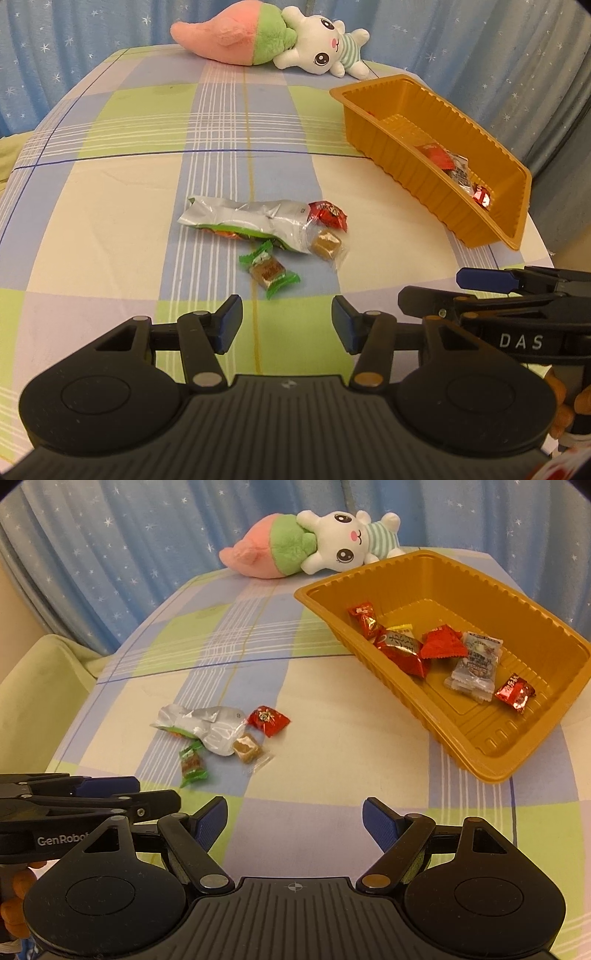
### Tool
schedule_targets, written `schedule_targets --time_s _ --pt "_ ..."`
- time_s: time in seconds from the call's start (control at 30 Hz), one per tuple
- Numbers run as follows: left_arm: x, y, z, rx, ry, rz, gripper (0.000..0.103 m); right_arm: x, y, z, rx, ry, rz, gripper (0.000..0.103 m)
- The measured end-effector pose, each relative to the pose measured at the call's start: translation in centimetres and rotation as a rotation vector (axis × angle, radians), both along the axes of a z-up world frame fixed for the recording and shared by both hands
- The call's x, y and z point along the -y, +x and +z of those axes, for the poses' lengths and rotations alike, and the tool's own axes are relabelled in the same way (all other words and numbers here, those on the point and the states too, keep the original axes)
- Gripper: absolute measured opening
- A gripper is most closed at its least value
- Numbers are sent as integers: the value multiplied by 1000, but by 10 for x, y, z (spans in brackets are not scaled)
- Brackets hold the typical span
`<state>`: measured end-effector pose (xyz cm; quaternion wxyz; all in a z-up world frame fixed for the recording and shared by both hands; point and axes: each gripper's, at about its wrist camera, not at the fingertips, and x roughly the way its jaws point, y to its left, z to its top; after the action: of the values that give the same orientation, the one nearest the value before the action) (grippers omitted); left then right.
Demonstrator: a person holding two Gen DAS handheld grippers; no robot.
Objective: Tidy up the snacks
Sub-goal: 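Withdraw both tools from the tray back toward the remaining snacks, then grasp the green-wrapped candy with the left tool while the right tool grasps the silver snack bag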
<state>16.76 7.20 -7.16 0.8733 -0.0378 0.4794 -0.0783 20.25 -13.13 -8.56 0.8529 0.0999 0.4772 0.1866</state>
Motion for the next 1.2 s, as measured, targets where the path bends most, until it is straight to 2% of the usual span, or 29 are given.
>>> schedule_targets --time_s 0.73,0.83,1.0,1.2 --pt "4 45 -30 -11 56 42 48 -3 31 -9 -12 -11 11 81" --pt "-1 46 -33 -17 55 44 42 -3 34 -11 -19 -11 13 81" --pt "-9 44 -34 -4 82 43 22 -5 39 -14 -22 -11 24 81" --pt "-25 40 -34 0 84 54 21 -13 43 -14 -10 -15 60 81"
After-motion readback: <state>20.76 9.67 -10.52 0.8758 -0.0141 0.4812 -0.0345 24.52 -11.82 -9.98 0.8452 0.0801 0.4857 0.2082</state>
